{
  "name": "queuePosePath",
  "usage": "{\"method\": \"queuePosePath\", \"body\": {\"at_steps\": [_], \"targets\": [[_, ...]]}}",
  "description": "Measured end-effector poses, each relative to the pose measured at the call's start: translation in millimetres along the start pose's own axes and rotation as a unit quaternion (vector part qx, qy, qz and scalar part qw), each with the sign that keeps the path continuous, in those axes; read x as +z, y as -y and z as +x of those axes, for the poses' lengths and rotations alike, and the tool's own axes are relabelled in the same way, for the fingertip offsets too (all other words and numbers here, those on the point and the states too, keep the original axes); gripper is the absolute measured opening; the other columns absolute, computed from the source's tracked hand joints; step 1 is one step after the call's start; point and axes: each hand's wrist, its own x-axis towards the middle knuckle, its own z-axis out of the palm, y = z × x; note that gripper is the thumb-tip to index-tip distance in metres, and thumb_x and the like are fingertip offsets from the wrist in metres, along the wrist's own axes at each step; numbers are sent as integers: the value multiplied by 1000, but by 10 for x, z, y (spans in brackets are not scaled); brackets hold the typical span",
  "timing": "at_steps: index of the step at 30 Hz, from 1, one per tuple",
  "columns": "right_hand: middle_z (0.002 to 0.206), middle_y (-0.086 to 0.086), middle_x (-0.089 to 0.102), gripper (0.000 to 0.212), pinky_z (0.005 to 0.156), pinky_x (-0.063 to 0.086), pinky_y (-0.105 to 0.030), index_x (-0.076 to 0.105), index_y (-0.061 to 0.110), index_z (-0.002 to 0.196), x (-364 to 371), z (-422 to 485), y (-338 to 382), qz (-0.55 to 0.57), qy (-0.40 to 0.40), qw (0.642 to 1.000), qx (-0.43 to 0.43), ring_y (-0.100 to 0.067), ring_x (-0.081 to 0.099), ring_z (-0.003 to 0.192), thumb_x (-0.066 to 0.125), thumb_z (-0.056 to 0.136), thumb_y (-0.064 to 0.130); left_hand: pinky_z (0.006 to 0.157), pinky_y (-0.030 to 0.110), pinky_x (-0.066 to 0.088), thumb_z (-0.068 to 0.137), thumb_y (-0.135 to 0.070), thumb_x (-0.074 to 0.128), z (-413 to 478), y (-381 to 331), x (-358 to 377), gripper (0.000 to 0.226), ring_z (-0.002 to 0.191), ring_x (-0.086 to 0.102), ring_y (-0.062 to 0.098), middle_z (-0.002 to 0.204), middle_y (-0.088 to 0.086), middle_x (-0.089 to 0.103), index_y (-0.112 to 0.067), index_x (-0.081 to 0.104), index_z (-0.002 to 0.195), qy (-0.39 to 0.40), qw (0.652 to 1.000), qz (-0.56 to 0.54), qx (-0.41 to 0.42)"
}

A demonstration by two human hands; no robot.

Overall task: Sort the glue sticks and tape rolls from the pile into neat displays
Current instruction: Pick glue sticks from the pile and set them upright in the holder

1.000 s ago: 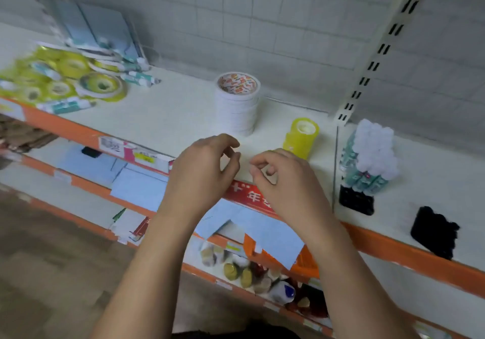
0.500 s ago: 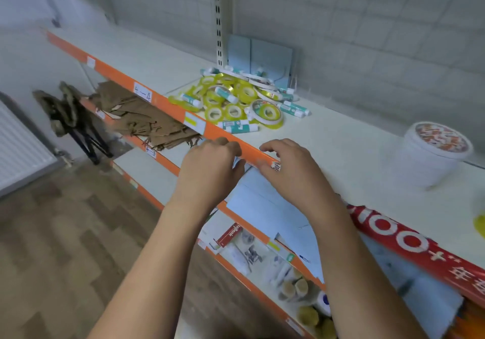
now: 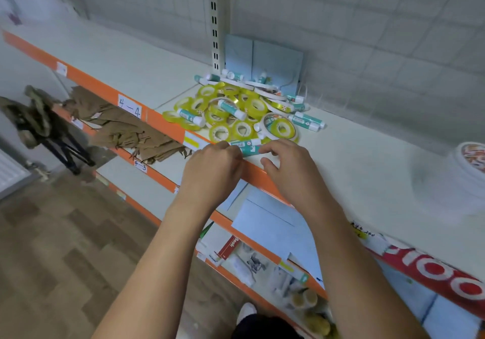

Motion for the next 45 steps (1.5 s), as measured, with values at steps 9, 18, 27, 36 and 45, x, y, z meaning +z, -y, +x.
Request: {"method": "queuePosePath", "body": {"at_steps": [9,18,27,36,45], "targets": [[114,2,61,28,92,43,-40,63,23,116,222,422,-91,-97,74,992,-31,-25,49,109,65,88,23,78,40,46,90,-12,52,492,158,104,28,102,55,28,110,7,60,-12,64,116,33,998,-22,45],[110,-2,60,24,89,46,-38,69,21,108,106,404,-268,-113,74,988,71,-24,54,105,68,84,23,78,43,47,94,-18,51,753,89,248,24,101,56,30,107,8,58,-11,63,114,59,994,-32,83],[109,-5,60,29,86,48,-45,60,18,114,-3,121,-189,-95,17,984,152,-27,55,103,58,86,13,72,34,37,88,-3,53,890,98,425,32,107,49,32,112,12,52,-9,62,118,64,988,16,139],[107,-7,60,36,85,46,-45,58,23,127,-172,-376,-34,-175,-81,953,232,-29,52,101,52,92,16,83,40,42,93,-16,50,797,-214,388,31,109,52,33,114,10,60,-17,56,123,99,954,-22,282],[99,-5,59,32,81,45,-47,59,21,121,-719,-1243,-32,-215,-171,901,335,-30,50,94,54,89,15,73,39,44,91,-19,52,440,-1152,267,26,94,52,26,105,4,53,-18,55,117,83,885,-138,437]]}}
